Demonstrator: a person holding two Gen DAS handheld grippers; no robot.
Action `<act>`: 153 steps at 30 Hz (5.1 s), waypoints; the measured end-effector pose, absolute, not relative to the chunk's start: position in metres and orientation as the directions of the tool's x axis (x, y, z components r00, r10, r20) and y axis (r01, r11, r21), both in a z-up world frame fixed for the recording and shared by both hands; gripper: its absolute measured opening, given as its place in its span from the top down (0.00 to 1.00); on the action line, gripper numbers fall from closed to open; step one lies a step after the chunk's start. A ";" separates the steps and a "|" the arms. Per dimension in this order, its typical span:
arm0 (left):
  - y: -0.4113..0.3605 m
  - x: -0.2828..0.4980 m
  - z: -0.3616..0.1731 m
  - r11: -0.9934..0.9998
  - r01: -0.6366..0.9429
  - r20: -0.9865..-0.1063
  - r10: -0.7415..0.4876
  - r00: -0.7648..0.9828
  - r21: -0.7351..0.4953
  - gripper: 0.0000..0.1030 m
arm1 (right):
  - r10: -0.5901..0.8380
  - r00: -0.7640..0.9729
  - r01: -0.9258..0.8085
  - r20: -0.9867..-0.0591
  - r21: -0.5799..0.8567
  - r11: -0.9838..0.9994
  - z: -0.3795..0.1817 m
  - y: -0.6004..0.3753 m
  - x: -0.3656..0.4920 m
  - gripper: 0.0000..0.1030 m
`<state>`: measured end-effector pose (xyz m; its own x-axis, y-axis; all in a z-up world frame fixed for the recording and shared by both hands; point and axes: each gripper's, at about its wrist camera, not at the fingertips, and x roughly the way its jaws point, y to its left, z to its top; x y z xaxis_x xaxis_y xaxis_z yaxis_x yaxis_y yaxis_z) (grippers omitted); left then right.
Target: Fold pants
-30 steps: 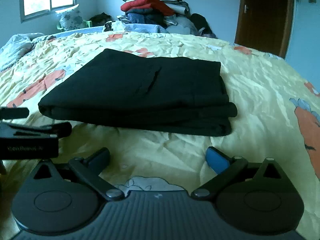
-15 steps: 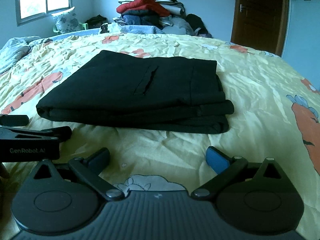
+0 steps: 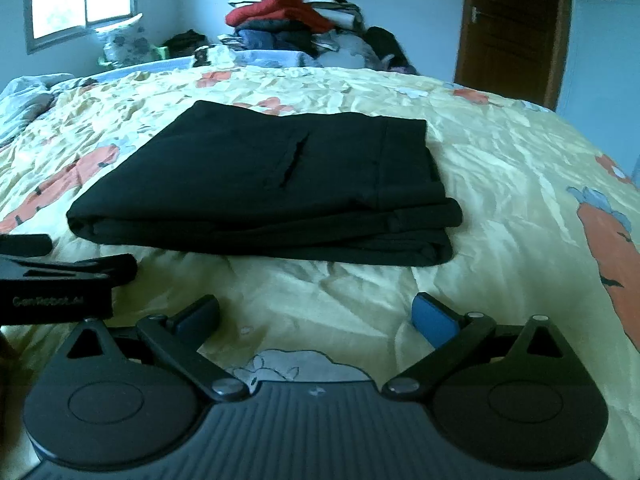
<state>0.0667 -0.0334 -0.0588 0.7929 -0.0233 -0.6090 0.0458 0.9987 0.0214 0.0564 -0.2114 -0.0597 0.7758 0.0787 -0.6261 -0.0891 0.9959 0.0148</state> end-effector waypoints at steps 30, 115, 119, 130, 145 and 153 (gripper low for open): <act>-0.030 0.065 -0.059 1.000 0.027 -0.610 -0.012 0.792 0.015 0.00 | -0.033 0.785 0.056 -0.619 0.018 0.998 -0.061 -0.200 0.050 0.00; -0.030 0.065 -0.059 1.000 0.027 -0.611 -0.014 0.791 0.012 0.00 | -0.034 0.785 0.057 -0.619 0.017 0.998 -0.061 -0.200 0.050 0.00; -0.031 0.066 -0.059 1.000 0.027 -0.611 -0.014 0.791 0.013 0.00 | -0.034 0.785 0.057 -0.619 0.017 0.998 -0.061 -0.200 0.050 0.00; -0.030 0.065 -0.059 1.000 0.027 -0.611 -0.014 0.791 0.012 0.00 | -0.034 0.785 0.057 -0.619 0.017 0.998 -0.061 -0.199 0.050 0.00; -0.030 0.065 -0.059 1.000 0.027 -0.611 -0.014 0.791 0.013 0.00 | -0.034 0.785 0.057 -0.619 0.017 0.998 -0.061 -0.199 0.050 0.00; -0.031 0.065 -0.059 1.000 0.028 -0.612 -0.013 0.791 0.014 0.00 | -0.034 0.785 0.057 -0.619 0.017 0.998 -0.061 -0.200 0.050 0.00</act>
